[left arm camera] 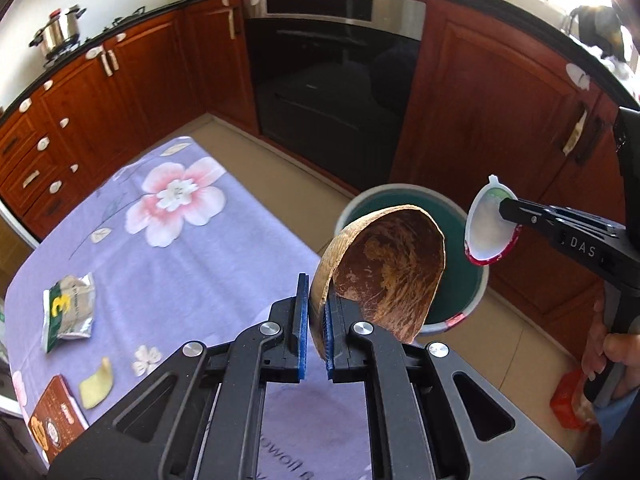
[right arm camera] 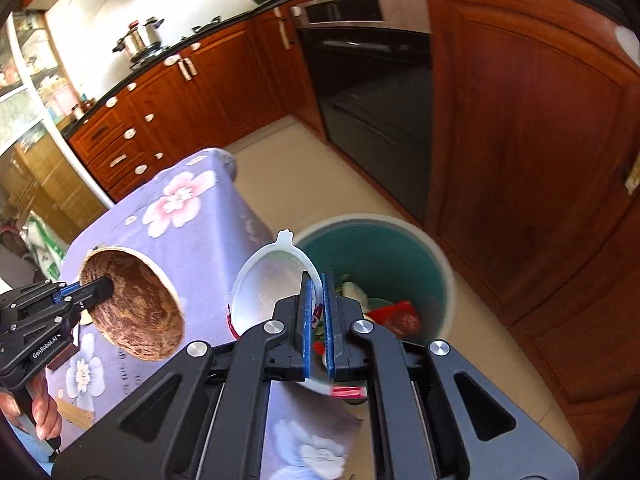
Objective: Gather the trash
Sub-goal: 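Carry the coconut bowl and white lid in both grippers over the teal bin, then open the left gripper to drop the bowl while the right releases the lid into the bin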
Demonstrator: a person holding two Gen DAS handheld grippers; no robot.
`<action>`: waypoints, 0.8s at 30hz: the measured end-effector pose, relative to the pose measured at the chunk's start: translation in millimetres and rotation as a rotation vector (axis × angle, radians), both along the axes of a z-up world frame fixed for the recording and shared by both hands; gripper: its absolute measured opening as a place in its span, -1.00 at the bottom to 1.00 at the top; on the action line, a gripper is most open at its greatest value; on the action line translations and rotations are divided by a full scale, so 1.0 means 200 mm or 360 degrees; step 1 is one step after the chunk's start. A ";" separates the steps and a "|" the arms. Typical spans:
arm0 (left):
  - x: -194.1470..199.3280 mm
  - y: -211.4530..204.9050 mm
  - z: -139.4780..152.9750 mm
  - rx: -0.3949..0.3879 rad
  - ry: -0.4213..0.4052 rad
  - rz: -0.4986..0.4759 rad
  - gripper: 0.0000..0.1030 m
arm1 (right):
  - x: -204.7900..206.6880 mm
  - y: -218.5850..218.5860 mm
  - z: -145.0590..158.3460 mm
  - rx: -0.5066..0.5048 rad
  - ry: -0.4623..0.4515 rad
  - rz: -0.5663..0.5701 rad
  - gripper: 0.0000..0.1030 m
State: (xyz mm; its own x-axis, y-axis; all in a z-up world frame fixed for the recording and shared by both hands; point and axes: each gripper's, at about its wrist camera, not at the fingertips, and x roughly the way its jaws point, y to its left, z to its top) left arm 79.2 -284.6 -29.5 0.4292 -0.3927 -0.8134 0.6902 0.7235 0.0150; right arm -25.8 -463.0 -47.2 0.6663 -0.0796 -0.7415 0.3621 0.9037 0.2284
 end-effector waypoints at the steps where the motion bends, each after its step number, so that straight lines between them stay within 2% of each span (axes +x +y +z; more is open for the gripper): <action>1: -0.01 -0.07 -0.03 0.0016 0.0006 -0.0033 -0.87 | -0.01 -0.04 -0.01 0.0000 0.0008 -0.0022 -0.90; 8: 0.03 -0.42 -0.25 0.0137 0.0089 -0.0143 -0.86 | -0.03 -0.23 -0.12 0.0016 0.0074 -0.0104 -0.90; 13: 0.09 -0.52 -0.37 0.0187 0.0165 -0.0139 -0.85 | 0.00 -0.31 -0.19 0.0033 0.0111 -0.0119 -0.90; 16: 0.13 -0.55 -0.41 0.0204 0.0200 -0.0123 -0.74 | 0.02 -0.34 -0.22 0.0046 0.0127 -0.0121 -0.90; 18: 0.15 -0.55 -0.41 0.0213 0.0197 -0.0109 -0.52 | 0.02 -0.35 -0.23 0.0052 0.0136 -0.0120 -0.90; 20: 0.15 -0.54 -0.40 0.0216 0.0146 -0.0084 -0.08 | 0.04 -0.35 -0.25 0.0056 0.0146 -0.0115 -0.90; 22: 0.14 -0.53 -0.39 0.0208 0.0111 -0.0073 0.04 | 0.06 -0.35 -0.27 0.0057 0.0160 -0.0108 -0.90; 24: 0.15 -0.52 -0.38 0.0199 0.0116 -0.0073 0.06 | 0.08 -0.34 -0.29 0.0060 0.0177 -0.0101 -0.90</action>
